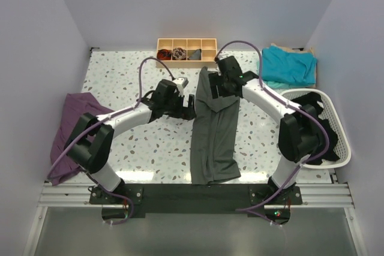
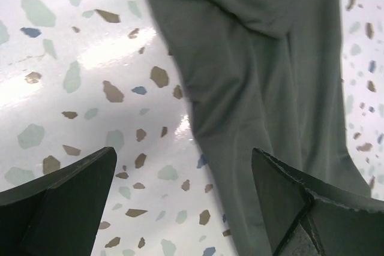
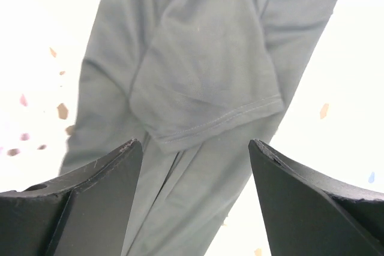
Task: Fold and stack the t-shirts
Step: Rotate the tshirt 90 degrees
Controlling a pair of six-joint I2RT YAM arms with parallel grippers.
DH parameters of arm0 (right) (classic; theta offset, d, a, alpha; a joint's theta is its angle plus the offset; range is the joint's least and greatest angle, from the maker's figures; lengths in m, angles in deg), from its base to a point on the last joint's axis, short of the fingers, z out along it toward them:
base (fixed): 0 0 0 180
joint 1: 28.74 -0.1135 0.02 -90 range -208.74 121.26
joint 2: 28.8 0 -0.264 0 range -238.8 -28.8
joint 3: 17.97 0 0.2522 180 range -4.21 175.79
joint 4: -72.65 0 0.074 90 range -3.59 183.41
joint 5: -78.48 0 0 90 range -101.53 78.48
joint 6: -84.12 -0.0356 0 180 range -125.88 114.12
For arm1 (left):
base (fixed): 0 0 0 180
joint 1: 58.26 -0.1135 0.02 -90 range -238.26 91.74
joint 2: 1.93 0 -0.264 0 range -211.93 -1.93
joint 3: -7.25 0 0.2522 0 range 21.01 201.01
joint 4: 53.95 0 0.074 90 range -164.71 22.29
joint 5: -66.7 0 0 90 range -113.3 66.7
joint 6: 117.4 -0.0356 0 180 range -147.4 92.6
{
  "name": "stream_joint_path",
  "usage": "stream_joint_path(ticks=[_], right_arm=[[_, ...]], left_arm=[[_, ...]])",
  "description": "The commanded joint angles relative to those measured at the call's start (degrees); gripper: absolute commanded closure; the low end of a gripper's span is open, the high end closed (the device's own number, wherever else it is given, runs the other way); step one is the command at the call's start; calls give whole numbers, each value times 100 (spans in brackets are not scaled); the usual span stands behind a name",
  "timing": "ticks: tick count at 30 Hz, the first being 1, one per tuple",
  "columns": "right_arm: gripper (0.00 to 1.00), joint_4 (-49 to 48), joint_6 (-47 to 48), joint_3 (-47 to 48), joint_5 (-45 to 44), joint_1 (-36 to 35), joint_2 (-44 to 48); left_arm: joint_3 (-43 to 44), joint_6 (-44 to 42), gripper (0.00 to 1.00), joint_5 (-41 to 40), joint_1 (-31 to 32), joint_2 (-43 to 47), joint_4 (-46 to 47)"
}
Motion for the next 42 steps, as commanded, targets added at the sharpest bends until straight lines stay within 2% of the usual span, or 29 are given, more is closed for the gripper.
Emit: stream_joint_path(ticks=[1, 5, 9, 14, 16, 19, 21, 24, 28, 29, 37, 38, 42], right_arm=[[24, 736, -158, 155, -43, 17, 543], [25, 1115, -641, -810, 309, 8, 1237], [25, 1106, -1150, -2338, 801, -219, 2361], [25, 1370, -1906, -3009, 600, -642, 3538], [25, 1142, -2117, -3282, 460, -660, 3769], [23, 1097, -2363, -3196, -321, -651, 3779], [21, 1290, -2426, -2819, -1006, -660, 3595], [19, 1248, -2330, -2361, -1422, -529, 3454], [18, 1142, -2084, -2026, -1501, -124, 3304], [18, 1142, -2048, -1939, -1527, -54, 3295], [17, 940, -1670, -1788, -1361, 316, 3155], [17, 870, -1670, -1823, -1274, 325, 3094], [17, 720, -1626, -1876, -1071, 351, 2874]], left_arm=[[-162, -272, 0, 820, 42, 533, 50], [-600, -255, 0, 1207, 174, 805, -47], [-1574, 35, 0, 1339, 262, 1348, 198], [-2410, 457, 0, 1244, 438, 2008, 637], [-2368, 449, 0, 972, 438, 2097, 691], [-1869, 274, 0, 865, 429, 1932, 691], [-1114, 19, 0, 847, 429, 1440, 691], [28, -298, 0, 970, 394, 509, 911], [1505, -439, 0, 1775, 158, -897, 1192], [2108, -491, 0, 1988, 96, -1456, 1218], [4520, -307, 0, 3666, -186, -3780, 1096], [4888, -307, 0, 3669, -195, -4156, 1017], [5436, -272, 0, 3292, -221, -4766, 947]])
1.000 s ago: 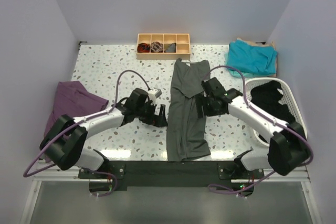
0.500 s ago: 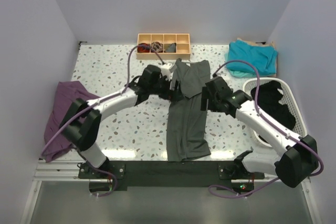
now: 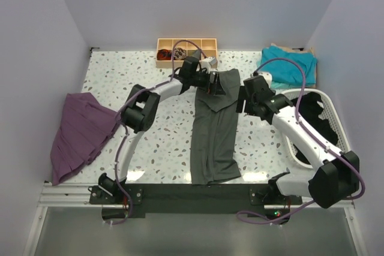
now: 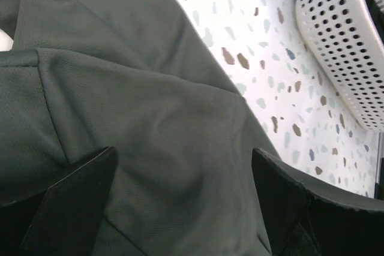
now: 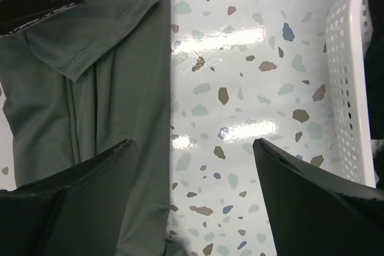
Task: Fold and stack the t-shirts
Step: Rotate the tshirt 90 degrees
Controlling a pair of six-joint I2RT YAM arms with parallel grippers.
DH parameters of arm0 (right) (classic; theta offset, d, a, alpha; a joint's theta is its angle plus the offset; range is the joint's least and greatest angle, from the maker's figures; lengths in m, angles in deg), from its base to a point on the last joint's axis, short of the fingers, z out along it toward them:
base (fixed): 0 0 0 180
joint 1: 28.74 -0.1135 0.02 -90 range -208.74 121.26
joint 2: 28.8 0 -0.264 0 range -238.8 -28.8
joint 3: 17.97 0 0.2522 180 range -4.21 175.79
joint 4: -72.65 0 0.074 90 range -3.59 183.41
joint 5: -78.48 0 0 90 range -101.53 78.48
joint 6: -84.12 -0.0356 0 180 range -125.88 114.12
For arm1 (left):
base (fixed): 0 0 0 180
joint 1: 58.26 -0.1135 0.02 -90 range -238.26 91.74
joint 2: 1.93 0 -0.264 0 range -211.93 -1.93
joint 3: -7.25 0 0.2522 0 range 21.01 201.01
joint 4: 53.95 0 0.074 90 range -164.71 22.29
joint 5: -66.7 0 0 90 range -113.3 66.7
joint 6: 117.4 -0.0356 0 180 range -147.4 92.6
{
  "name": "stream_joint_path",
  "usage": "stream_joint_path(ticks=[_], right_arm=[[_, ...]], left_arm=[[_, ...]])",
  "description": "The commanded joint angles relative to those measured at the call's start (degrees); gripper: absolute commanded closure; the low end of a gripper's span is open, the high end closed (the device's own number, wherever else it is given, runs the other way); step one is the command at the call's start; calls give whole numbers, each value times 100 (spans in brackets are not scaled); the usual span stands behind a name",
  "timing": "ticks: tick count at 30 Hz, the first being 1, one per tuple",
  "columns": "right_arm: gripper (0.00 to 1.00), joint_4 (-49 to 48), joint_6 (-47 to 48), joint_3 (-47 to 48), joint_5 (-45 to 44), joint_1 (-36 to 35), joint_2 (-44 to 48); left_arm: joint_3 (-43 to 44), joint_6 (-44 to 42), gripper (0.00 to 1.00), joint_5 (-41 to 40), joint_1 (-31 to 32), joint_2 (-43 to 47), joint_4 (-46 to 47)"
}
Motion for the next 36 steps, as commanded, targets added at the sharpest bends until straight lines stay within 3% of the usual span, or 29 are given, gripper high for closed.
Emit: stream_joint_path(ticks=[1, 9, 19, 27, 31, 36], right_arm=[[18, -345, 114, 104, 155, 45, -211], [18, -599, 184, 139, 577, 71, -702], [18, -714, 237, 130, 911, 63, -1055], [19, -591, 482, -98, 1700, 63, -1064], [21, -398, 834, -273, 2299, -60, -871], [21, -11, 1054, -459, 2467, -455, -458]], left_arm=[[713, -88, 0, 37, -20, -434, -198], [485, -370, 0, -1633, -20, -391, -402], [590, -335, 0, -2644, -90, -408, -340], [837, -414, 0, -2181, -187, -436, -315], [469, -326, 0, -1934, -108, 99, 247], [503, -396, 0, -1811, 120, 636, 196]])
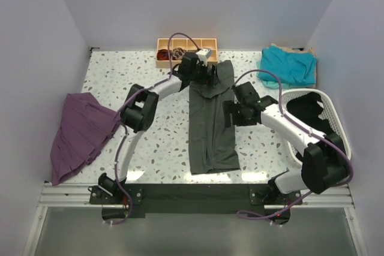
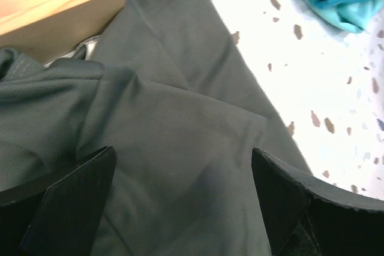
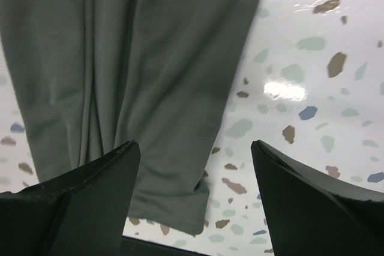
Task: Fold and stack the t-shirts
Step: Rotate the tshirt 90 degrees
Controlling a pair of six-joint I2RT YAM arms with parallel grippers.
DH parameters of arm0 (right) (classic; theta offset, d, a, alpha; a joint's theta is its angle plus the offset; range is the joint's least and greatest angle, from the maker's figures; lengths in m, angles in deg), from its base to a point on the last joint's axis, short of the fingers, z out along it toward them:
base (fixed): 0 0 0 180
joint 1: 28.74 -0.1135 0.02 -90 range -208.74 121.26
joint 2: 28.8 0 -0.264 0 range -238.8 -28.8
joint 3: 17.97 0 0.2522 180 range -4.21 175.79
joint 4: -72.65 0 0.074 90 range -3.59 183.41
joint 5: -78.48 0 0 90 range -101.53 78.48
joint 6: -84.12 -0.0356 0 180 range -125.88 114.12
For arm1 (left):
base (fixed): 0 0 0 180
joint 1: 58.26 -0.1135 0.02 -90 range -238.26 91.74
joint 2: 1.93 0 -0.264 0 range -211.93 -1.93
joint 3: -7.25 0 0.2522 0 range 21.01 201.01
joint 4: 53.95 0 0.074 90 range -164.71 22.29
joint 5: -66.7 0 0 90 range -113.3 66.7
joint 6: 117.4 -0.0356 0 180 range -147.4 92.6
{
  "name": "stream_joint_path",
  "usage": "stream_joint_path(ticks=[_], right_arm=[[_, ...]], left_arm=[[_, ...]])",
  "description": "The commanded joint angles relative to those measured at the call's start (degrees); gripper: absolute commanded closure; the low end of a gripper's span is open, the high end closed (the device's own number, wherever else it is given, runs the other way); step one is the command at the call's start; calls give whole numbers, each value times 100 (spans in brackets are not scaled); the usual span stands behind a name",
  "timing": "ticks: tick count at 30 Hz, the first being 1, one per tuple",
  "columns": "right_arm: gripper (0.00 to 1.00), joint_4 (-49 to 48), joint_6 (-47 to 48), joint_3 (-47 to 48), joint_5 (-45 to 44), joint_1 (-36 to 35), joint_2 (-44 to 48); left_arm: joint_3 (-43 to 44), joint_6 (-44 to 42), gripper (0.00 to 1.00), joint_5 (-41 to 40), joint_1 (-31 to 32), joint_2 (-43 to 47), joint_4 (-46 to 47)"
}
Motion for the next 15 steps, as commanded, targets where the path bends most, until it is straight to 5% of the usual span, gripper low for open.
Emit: stream_joint_path(ticks=[1, 15], right_arm=[[21, 407, 324, -122, 362, -464, 493], [21, 372, -1002, -1396, -155, -2319, 880]], left_arm=[[-4, -108, 0, 268, 229, 1067, 165], [-4929, 648, 0, 435, 581, 4555, 1342]])
